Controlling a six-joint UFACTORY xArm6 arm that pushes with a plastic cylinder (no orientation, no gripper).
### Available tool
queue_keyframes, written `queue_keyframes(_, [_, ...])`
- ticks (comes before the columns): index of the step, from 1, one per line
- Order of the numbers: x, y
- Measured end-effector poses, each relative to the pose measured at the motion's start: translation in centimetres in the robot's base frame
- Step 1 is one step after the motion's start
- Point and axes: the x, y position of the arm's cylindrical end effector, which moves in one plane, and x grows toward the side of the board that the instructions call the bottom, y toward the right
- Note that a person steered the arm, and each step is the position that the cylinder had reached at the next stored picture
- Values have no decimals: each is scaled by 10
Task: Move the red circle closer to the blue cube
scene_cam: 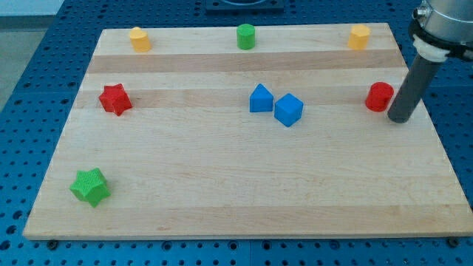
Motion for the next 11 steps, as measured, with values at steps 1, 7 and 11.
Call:
queue_keyframes(1, [-19, 0])
queue_keyframes(7, [-53, -29])
queue_keyframes(11, [-53, -108])
